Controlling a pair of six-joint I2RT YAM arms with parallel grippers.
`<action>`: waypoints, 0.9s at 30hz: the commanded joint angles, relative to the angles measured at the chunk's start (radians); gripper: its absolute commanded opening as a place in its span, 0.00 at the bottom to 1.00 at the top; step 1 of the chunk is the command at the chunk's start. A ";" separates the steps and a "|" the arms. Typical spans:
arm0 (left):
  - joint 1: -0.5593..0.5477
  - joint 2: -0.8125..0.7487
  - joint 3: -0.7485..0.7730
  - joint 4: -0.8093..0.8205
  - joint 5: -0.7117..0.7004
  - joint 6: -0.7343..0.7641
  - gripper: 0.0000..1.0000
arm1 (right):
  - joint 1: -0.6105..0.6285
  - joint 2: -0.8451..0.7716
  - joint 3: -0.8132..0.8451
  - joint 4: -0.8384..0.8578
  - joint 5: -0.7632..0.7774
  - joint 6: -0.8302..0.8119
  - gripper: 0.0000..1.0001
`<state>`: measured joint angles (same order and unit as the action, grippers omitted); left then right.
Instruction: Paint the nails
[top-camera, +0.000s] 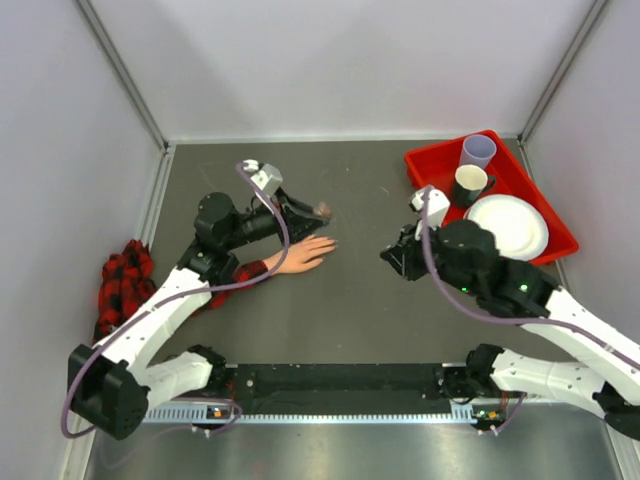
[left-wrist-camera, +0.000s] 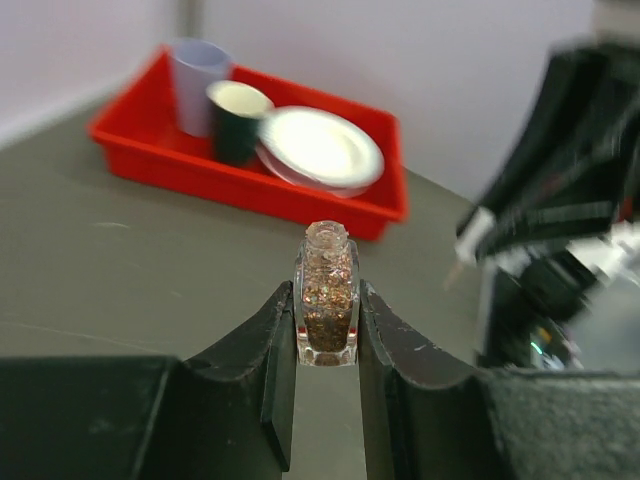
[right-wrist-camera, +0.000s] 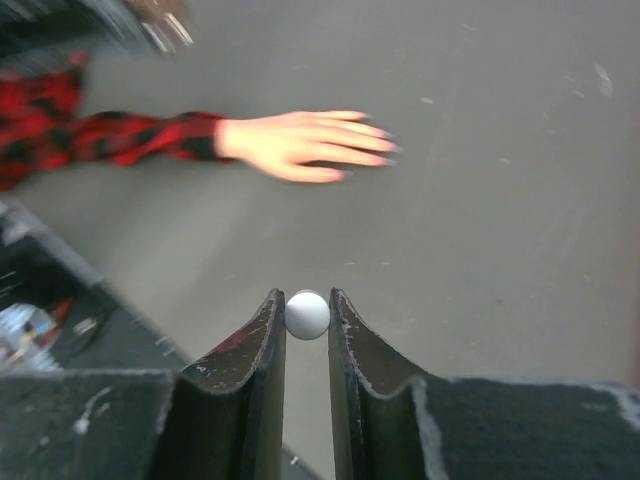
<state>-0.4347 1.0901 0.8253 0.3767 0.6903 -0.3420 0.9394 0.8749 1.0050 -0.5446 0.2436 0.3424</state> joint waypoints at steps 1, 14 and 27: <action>-0.079 -0.102 0.038 -0.175 0.232 0.066 0.00 | -0.004 -0.056 0.185 -0.204 -0.239 -0.039 0.00; -0.210 -0.164 0.078 -0.545 0.183 0.373 0.00 | 0.042 0.146 0.543 -0.293 -0.481 -0.003 0.00; -0.211 -0.191 0.040 -0.521 0.221 0.385 0.00 | 0.053 0.268 0.543 -0.235 -0.442 0.049 0.00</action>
<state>-0.6426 0.9257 0.8631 -0.1879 0.8715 0.0257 0.9798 1.1481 1.5387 -0.8410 -0.2344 0.3546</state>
